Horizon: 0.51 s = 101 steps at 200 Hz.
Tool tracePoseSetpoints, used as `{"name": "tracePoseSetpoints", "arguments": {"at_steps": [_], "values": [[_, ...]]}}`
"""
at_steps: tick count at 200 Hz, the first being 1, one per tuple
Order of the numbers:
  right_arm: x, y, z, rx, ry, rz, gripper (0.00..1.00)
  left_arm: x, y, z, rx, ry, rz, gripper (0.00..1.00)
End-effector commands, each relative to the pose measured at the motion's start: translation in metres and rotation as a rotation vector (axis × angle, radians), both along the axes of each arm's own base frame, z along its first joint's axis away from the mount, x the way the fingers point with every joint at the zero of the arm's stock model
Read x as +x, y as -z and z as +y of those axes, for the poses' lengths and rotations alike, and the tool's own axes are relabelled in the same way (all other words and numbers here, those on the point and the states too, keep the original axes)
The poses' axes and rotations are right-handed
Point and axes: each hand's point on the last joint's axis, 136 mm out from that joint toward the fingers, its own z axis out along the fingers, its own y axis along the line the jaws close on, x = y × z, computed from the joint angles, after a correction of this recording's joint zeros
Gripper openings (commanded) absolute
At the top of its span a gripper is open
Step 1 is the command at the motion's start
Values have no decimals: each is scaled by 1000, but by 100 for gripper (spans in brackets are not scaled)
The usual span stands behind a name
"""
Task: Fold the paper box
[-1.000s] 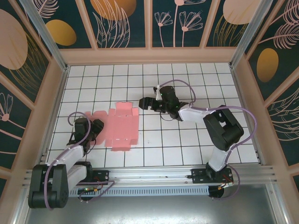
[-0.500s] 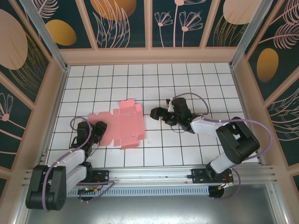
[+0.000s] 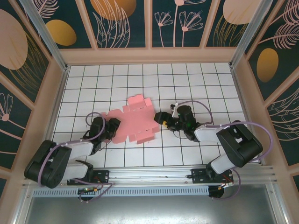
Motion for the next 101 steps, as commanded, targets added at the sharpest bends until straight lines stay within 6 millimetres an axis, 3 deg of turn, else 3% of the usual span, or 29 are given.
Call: {"name": "tracePoseSetpoints", "arguments": {"at_steps": [1, 17, 35, 73, 101], "values": [[8, -1, -5, 42, 23, -15, 76, 8, -2, -4, -33, -40, -2, 44], [8, 2, -4, 47, 17, -14, 70, 2, 4, 0, -22, -46, 9, 45], [22, 5, -14, 42, 50, -21, 58, -2, 9, 1, 9, -26, 25, 45], [35, 11, -2, 62, 9, -24, 56, 6, 4, -8, 2, 8, 11, 48], [39, 10, 9, 116, -21, -21, 43, 9, 2, -7, 15, 10, 5, 48]]}}
